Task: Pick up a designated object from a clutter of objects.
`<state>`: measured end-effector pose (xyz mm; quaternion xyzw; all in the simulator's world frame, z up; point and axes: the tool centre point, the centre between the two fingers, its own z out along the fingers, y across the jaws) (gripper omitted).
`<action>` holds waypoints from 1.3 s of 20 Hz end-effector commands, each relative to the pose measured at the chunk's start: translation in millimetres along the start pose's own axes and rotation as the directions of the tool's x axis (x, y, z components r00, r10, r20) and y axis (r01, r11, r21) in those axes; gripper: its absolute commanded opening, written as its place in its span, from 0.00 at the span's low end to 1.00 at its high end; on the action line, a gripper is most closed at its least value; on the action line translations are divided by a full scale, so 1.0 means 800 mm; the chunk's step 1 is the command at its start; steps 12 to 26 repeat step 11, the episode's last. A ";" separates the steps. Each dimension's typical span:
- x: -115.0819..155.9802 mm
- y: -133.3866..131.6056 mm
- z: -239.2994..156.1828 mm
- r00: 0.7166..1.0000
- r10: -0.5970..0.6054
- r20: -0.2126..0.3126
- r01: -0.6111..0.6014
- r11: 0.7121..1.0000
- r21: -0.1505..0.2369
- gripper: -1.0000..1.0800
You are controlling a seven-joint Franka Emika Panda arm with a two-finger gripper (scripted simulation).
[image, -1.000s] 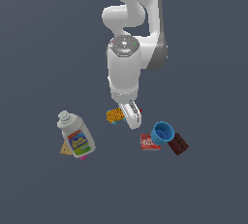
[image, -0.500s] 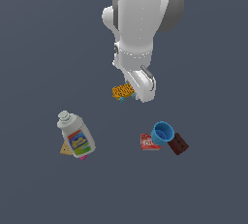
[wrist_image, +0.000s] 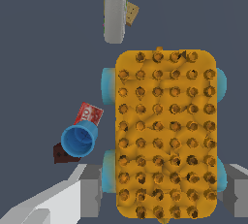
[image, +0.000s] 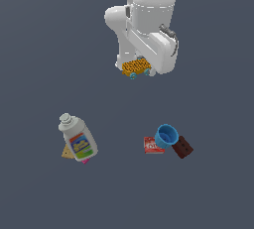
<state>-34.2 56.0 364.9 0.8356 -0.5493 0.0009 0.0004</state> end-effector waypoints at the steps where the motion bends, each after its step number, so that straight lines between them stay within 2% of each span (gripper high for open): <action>1: -0.008 0.003 -0.020 1.000 0.000 0.000 0.000 1.000 -0.001 0.00; 9: -0.019 0.005 -0.050 1.000 -0.001 0.002 0.001 1.000 0.000 0.00; 26: -0.019 0.005 -0.051 1.000 -0.001 0.002 0.001 1.000 0.000 0.00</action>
